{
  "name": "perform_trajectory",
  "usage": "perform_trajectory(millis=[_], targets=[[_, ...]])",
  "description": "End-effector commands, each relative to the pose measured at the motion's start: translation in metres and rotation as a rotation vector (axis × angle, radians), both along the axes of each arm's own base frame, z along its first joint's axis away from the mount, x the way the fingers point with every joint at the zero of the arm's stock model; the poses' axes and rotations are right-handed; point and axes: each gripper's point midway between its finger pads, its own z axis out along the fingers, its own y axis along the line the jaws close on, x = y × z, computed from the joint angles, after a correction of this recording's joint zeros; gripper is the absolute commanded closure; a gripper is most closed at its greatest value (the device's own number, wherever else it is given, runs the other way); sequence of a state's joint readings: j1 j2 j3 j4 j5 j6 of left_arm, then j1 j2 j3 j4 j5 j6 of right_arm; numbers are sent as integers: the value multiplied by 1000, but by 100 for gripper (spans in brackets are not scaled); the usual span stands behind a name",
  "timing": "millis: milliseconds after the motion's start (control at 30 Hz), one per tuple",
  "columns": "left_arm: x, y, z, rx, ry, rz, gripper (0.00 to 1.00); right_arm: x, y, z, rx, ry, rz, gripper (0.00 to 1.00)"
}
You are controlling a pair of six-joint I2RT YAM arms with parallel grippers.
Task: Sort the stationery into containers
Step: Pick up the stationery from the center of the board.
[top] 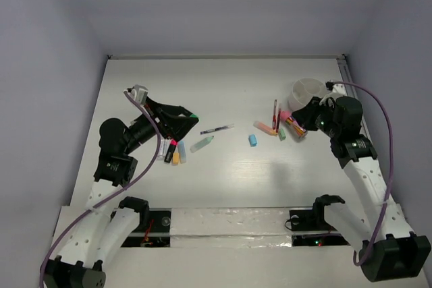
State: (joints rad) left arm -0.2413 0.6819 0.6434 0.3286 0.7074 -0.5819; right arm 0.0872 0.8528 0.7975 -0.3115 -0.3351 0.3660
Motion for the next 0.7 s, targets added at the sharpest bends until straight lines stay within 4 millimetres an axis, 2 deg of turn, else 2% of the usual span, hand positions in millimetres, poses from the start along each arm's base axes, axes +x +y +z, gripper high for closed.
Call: perform_trajectory(millis=[0, 33, 100, 133, 167, 200, 300, 367, 400, 500, 667], targets=[[-9, -3, 16, 2, -84, -23, 5, 13, -17, -10, -108, 55, -85, 99], [-7, -3, 18, 9, -92, -7, 6, 15, -17, -25, -135, 112, -82, 100], [-8, -2, 18, 16, -89, 4, 12, 18, -13, -31, -187, 132, -69, 100], [-7, -2, 16, 22, -79, 18, 14, 21, -19, -33, -223, 145, -112, 100], [-7, -1, 16, 22, -79, 26, 19, 24, -20, -43, -249, 177, -118, 94], [-8, -3, 15, 24, -76, 19, 24, 26, -20, -47, -272, 188, -117, 71], [-10, -5, 9, 39, -63, 12, 42, 34, -32, -67, -353, 250, -166, 35], [-10, -6, 9, 55, -75, 15, 54, 37, -36, -74, -378, 274, -178, 30], [-11, -9, 5, 67, -64, 7, 56, 38, -36, -81, -389, 292, -173, 26], [-9, -10, 4, 84, -64, 11, 57, 41, -28, -91, -396, 312, -128, 24], [-8, -13, 2, 93, -52, 3, 56, 42, -25, -127, -463, 415, -87, 23]])
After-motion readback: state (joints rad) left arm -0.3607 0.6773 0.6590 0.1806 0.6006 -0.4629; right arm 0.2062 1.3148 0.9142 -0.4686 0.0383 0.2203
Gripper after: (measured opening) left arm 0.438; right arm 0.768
